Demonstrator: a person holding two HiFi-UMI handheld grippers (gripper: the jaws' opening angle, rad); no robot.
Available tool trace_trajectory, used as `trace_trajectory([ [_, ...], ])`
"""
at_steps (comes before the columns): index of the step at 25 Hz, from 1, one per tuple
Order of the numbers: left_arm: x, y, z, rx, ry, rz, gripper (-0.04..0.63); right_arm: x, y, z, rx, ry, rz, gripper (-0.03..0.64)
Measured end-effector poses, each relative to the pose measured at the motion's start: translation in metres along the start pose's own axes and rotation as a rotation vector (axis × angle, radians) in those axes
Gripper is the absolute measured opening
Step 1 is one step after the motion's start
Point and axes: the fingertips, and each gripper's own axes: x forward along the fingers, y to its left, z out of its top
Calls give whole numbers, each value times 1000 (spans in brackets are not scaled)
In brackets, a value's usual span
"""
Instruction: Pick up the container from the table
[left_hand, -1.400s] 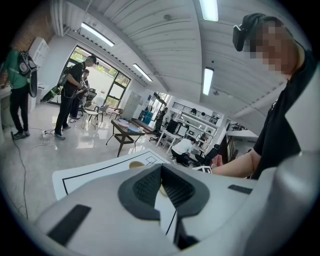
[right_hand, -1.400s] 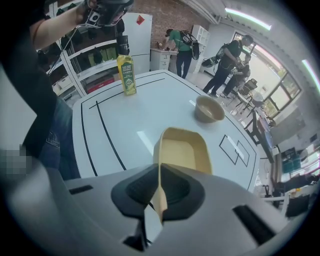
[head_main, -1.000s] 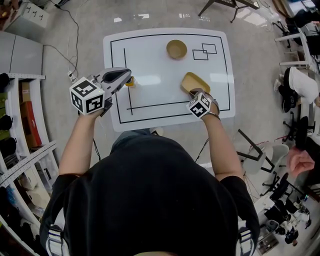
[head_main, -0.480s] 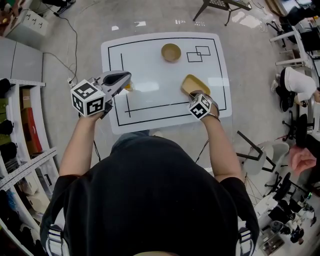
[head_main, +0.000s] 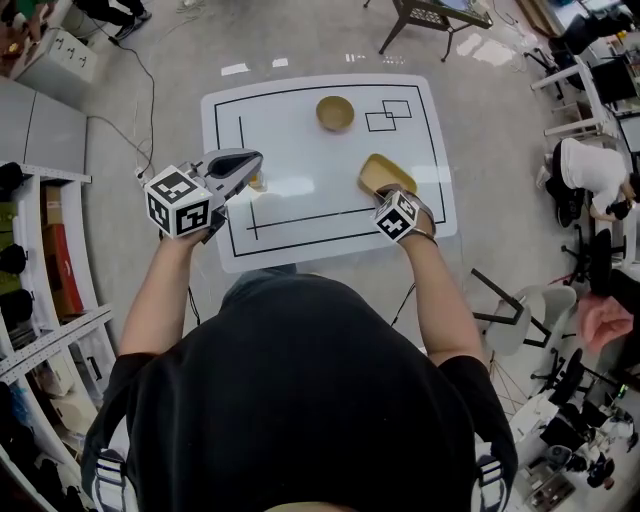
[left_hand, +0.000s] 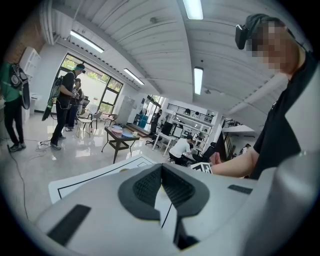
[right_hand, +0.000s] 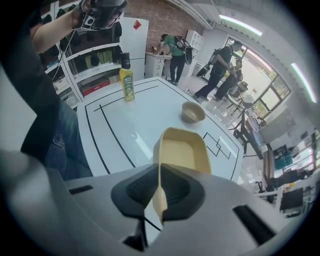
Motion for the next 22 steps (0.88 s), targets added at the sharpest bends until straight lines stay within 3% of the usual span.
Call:
trace_trajectory([
  [22, -1, -34, 1, 25, -2, -11, 6, -39, -13, 2, -21, -19, -41, 15],
])
